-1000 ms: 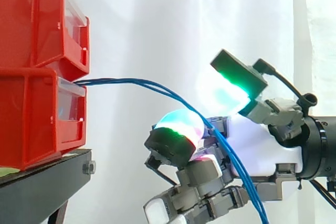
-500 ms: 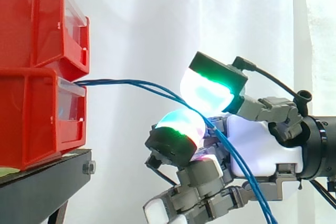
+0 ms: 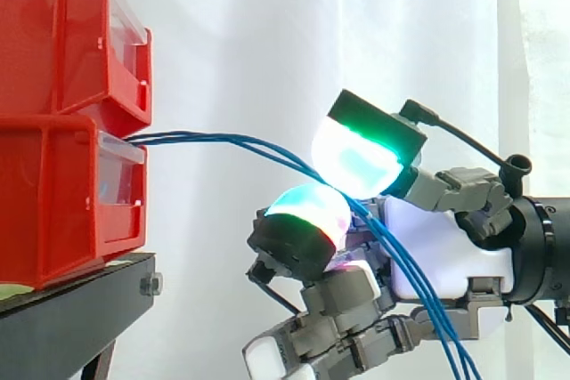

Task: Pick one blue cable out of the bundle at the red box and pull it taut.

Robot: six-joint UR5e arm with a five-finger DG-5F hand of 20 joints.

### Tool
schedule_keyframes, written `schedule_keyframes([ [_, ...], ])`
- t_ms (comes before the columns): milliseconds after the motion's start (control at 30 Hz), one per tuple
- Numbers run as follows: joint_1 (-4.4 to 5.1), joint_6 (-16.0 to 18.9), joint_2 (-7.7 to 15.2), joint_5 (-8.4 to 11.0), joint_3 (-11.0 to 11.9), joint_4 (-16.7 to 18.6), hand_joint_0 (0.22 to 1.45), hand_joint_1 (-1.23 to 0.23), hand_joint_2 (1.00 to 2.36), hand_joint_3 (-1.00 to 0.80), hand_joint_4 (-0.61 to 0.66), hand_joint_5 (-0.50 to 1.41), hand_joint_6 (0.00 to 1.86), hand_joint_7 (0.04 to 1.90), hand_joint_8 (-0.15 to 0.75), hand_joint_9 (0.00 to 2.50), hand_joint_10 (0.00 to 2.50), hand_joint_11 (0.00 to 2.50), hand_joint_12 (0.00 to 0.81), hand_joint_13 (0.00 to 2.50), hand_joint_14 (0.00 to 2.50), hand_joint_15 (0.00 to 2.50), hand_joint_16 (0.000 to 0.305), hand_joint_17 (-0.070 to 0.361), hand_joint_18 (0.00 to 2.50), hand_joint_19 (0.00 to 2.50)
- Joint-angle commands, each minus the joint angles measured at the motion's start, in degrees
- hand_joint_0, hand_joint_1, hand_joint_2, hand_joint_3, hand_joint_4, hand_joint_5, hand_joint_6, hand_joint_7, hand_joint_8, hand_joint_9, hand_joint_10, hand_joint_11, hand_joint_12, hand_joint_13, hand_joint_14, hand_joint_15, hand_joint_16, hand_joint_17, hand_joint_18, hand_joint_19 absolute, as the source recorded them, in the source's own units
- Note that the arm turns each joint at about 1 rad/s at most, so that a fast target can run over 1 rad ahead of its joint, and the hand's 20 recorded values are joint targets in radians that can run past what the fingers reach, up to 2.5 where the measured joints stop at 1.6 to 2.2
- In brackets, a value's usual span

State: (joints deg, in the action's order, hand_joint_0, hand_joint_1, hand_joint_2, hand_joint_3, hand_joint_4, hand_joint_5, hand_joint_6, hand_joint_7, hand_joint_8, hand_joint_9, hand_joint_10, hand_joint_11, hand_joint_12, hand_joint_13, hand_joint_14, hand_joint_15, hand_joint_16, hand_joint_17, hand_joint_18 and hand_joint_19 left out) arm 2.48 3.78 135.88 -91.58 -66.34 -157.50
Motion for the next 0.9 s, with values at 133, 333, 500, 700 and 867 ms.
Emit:
schedule_keyframes([
  [133, -0.02, 0.0, 0.0, 0.00, 0.1, 0.0, 0.79, -0.88, 1.00, -0.50, -0.17, -0.17, 0.92, 1.17, 0.261, 0.97, 0.02, 1.16, 0.344, 0.64, 0.01, 0.33, 0.049, 0.110, 0.60, 0.27],
  [333, -0.11, 0.0, 0.0, 0.00, 0.1, 0.0, 0.78, -0.93, 1.00, -0.50, -0.17, -0.17, 0.93, 1.23, 0.152, 0.96, 0.01, 1.18, 0.316, 0.64, 0.01, 0.33, 0.046, 0.103, 0.59, 0.27],
  [500, -0.11, 0.0, 0.0, 0.00, 0.1, 0.0, 0.71, -1.04, 1.00, -0.50, -0.13, -0.16, 0.93, 1.11, 0.139, 0.96, 0.02, 1.16, 0.303, 0.65, 0.01, 0.35, 0.043, 0.097, 0.58, 0.27],
  [700, -0.20, 0.0, 0.0, 0.00, 0.2, 0.0, 0.61, -1.13, 1.00, -0.50, -0.11, -0.16, 0.93, 1.11, 0.135, 0.94, 0.01, 1.16, 0.303, 0.64, 0.01, 0.36, 0.043, 0.097, 0.57, 0.26],
  [867, -0.11, 0.0, 0.0, 0.00, 0.2, 0.0, 0.50, -1.10, 1.00, -0.50, -0.06, -0.17, 0.93, 1.07, 0.155, 0.95, 0.01, 1.17, 0.325, 0.64, 0.01, 0.37, 0.047, 0.106, 0.57, 0.28],
])
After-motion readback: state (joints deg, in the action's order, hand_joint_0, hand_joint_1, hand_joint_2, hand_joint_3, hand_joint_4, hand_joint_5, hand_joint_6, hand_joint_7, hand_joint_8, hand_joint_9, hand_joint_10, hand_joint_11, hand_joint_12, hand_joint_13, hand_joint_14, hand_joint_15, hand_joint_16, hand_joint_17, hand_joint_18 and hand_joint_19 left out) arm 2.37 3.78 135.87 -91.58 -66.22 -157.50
